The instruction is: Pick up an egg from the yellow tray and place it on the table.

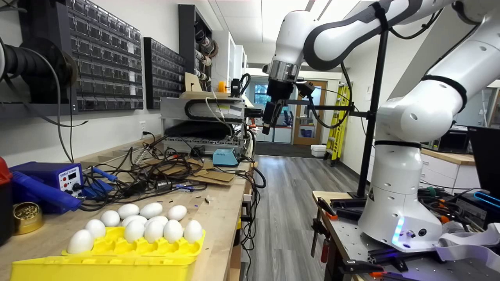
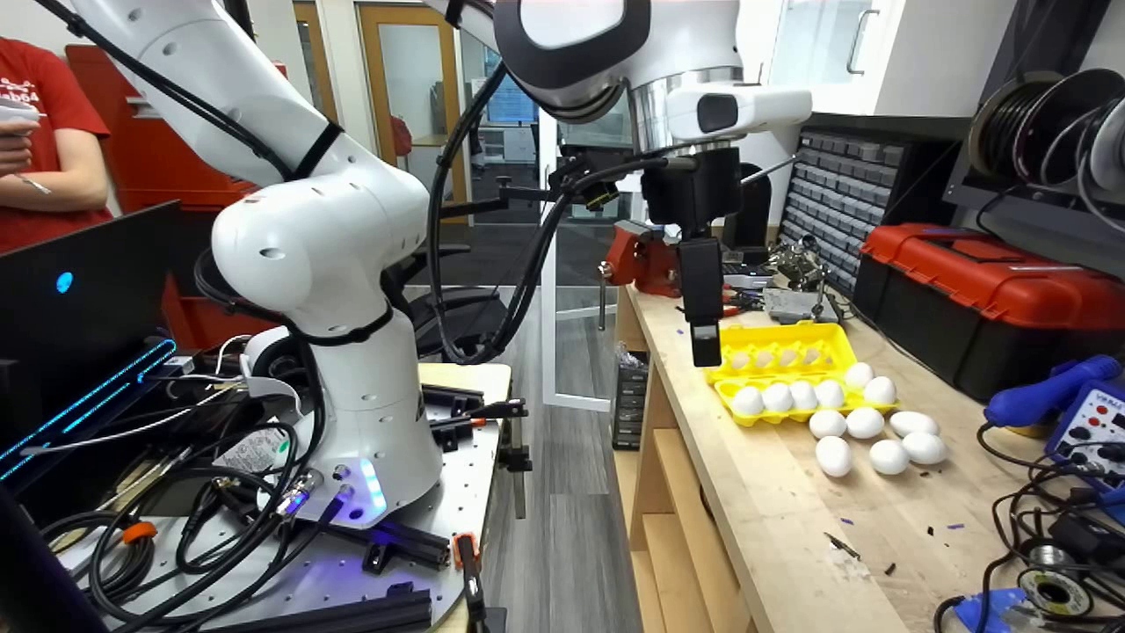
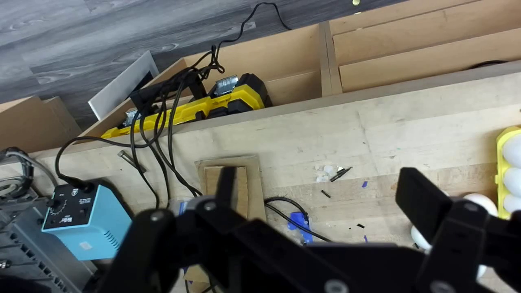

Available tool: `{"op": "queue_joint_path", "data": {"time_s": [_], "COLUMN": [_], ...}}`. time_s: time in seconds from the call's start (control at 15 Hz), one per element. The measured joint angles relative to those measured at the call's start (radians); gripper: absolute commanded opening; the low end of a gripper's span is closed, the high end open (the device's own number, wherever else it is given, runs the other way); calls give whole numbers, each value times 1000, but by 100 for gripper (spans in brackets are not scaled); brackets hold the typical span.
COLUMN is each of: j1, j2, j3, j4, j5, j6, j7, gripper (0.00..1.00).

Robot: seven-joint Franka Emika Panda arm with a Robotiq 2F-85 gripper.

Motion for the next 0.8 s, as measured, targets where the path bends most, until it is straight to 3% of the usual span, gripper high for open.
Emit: {"op": "queue_joint_path", "data": {"time_s": [0.4, 0.8], "j1": [6, 56], "j2": [2, 55], "j3": [4, 36], "j4": [2, 16], "j5": [4, 53], "j6": [0, 2], "j7": [0, 16], "gripper": [100, 100]}}
